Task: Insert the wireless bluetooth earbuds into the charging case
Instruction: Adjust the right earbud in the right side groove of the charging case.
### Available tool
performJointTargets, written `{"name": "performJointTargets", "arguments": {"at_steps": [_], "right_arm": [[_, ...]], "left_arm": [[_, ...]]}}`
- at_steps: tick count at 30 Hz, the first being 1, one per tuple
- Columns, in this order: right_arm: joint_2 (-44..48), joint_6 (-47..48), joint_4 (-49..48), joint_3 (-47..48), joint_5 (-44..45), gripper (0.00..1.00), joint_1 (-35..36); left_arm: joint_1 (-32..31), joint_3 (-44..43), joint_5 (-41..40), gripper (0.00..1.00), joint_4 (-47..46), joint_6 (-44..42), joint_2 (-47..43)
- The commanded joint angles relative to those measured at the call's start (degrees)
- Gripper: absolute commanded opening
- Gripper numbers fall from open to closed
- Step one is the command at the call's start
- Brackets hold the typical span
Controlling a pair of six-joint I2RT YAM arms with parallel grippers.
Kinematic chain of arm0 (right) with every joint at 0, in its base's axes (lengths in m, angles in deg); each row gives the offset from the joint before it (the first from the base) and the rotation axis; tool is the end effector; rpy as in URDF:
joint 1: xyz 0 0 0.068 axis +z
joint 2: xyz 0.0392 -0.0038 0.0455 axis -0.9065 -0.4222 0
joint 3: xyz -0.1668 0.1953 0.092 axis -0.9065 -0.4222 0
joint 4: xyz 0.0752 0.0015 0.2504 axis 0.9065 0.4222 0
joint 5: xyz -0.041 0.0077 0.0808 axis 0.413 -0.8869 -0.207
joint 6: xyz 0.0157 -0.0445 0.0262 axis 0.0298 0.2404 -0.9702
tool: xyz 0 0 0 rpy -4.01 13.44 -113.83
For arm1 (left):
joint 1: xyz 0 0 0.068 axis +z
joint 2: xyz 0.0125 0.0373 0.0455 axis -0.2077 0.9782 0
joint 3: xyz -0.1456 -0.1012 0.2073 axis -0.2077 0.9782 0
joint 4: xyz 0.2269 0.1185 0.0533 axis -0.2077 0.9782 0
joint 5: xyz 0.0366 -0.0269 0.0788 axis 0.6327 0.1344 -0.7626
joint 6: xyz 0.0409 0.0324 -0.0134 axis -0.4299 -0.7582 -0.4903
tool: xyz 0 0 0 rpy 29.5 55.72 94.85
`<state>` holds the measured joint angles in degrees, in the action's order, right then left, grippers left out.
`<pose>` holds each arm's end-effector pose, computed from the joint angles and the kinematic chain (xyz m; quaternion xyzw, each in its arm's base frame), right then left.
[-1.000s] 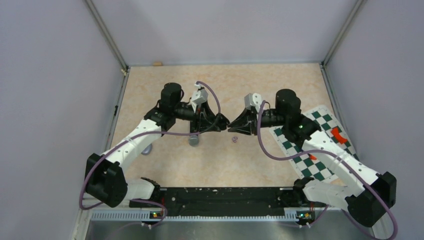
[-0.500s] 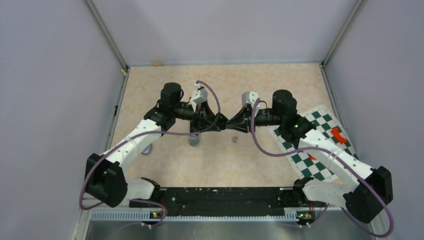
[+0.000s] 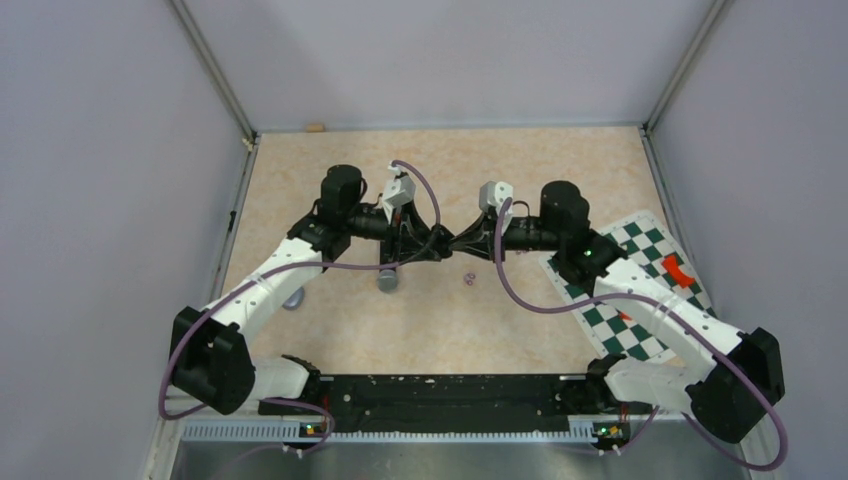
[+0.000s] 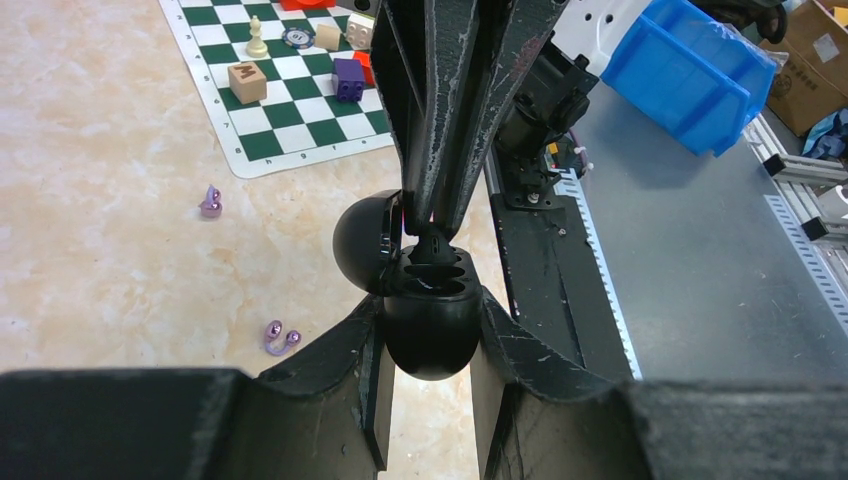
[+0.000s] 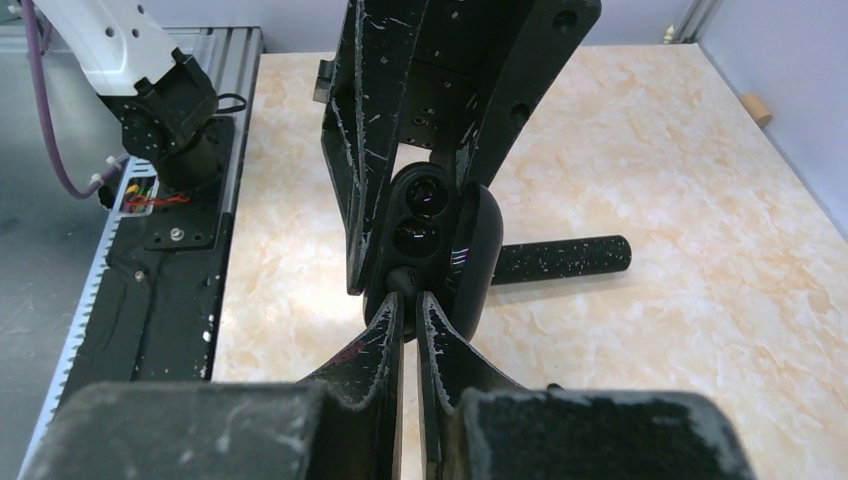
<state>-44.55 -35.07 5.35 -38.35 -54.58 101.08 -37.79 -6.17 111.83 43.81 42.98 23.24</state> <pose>0.1924 0.1725 0.3360 -0.5231 0.5353 0.4207 0.5127 0.2402 -0.1535 0.3171 0.4946 0.5589 -0.5553 0.3671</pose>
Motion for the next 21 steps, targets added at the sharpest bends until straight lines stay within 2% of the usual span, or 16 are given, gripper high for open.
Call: {"name": "performJointTargets", "arguments": {"at_steps": [1, 21], "right_arm": [[-0.5, 1.72, -1.33, 0.18, 2.79, 0.02, 1.3], [1.98, 1.65, 0.34, 1.84, 4.58, 0.0, 1.21]], "left_arm": [[-0.38, -2.59, 2.54, 0.0, -2.64, 0.48, -1.09], [-0.39, -2.59, 2.61, 0.0, -2.52, 0.35, -1.02]]}}
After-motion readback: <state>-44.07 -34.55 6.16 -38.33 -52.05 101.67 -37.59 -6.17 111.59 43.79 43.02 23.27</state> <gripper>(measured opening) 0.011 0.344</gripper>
